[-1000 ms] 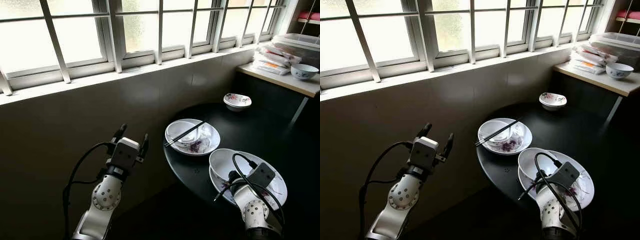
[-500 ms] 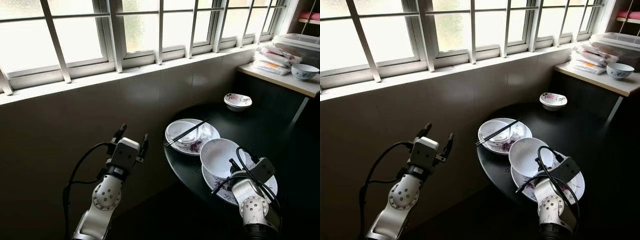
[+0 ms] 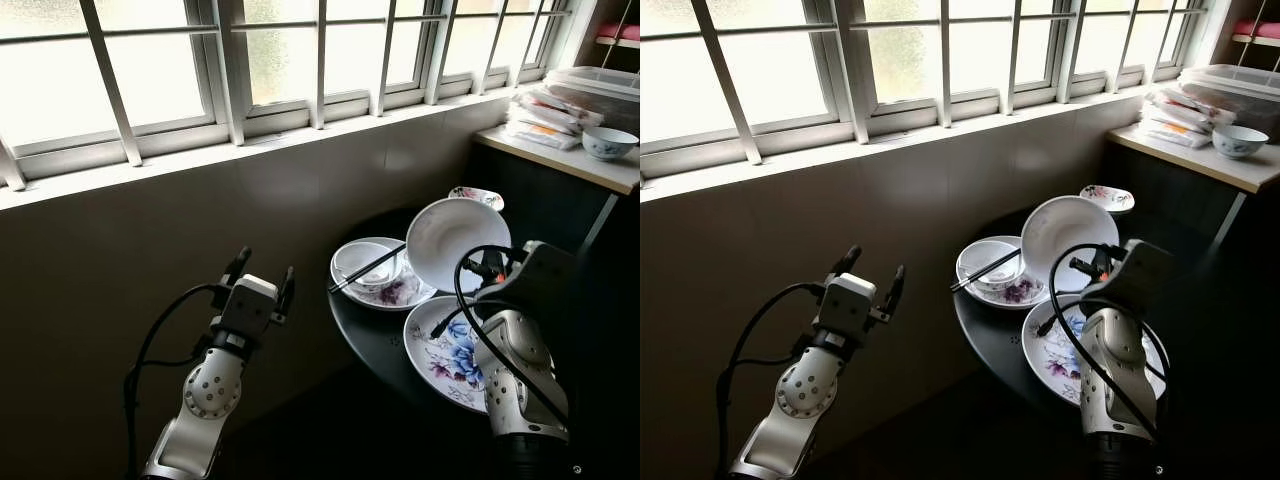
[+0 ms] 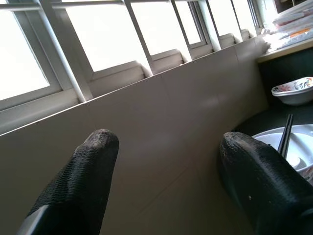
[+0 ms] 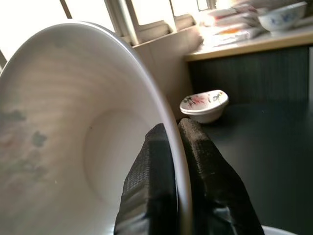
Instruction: Kitchen organization
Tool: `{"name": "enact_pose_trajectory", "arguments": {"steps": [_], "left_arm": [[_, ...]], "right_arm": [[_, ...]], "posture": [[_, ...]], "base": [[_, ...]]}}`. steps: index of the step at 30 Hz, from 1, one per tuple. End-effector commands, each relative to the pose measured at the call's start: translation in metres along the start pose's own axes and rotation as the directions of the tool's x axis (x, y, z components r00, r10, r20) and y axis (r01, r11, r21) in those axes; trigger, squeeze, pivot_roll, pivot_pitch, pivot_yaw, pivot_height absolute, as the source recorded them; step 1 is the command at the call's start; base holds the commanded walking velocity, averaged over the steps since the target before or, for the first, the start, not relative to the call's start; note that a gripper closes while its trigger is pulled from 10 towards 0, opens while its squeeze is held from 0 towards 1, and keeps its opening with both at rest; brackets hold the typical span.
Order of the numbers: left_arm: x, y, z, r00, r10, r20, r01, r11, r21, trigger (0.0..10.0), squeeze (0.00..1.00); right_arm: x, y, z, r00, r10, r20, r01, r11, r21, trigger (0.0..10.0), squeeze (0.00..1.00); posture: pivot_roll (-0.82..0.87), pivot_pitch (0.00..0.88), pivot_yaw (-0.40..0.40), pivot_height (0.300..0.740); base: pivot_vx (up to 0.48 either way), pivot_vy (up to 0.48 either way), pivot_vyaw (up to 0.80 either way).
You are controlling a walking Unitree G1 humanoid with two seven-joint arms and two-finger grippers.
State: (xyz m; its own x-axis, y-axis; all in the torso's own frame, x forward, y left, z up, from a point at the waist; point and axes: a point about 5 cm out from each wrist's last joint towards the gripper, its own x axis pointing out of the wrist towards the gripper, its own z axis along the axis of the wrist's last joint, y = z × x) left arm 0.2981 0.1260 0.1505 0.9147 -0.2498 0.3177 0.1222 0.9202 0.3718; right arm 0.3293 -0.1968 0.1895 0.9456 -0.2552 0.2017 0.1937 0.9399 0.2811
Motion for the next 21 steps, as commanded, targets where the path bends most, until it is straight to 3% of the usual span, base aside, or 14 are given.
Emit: {"name": "enact_pose_trajectory", "arguments": {"steps": [1, 7, 10, 16, 21], "left_arm": [[-0.002, 0.008, -0.005, 0.999, 0.033, -0.022, -0.033, 0.999, 0.019, 10.0, 0.0], [-0.002, 0.02, -0.01, 0.992, 0.108, -0.069, -0.106, 0.994, 0.021, 10.0, 0.0], [-0.005, 0.029, -0.014, 0.983, 0.155, -0.096, -0.154, 0.988, 0.022, 10.0, 0.0], [-0.007, 0.033, -0.015, 0.98, 0.169, -0.105, -0.167, 0.986, 0.028, 10.0, 0.0], [-0.008, 0.033, -0.012, 0.981, 0.176, -0.084, -0.173, 0.984, 0.042, 10.0, 0.0]], "right_arm": [[0.0, 0.021, 0.011, 0.993, 0.098, 0.069, -0.095, 0.994, -0.049, 0.0, 0.0], [-0.004, 0.038, 0.015, 0.969, 0.216, 0.12, -0.201, 0.972, -0.126, 0.0, 0.0], [-0.009, 0.05, 0.011, 0.942, 0.316, 0.115, -0.297, 0.942, -0.156, 0.0, 0.0], [-0.016, 0.059, 0.004, 0.915, 0.394, 0.089, -0.376, 0.911, -0.169, 0.0, 0.0], [-0.021, 0.066, -0.002, 0.881, 0.468, 0.069, -0.449, 0.873, -0.192, 0.0, 0.0]], "posture": [[-0.05, 0.0, -0.013, 0.736], [-0.04, 0.0, -0.015, 0.736], [-0.04, 0.0, -0.015, 0.736], [-0.03, 0.0, -0.018, 0.736], [-0.03, 0.0, -0.018, 0.736]], "base": [[0.0, 0.0, 0.8], [0.0, 0.0, 0.8], [0.0, 0.0, 0.8], [0.0, 0.382, 0.8], [0.0, 0.0, 0.8]]}}
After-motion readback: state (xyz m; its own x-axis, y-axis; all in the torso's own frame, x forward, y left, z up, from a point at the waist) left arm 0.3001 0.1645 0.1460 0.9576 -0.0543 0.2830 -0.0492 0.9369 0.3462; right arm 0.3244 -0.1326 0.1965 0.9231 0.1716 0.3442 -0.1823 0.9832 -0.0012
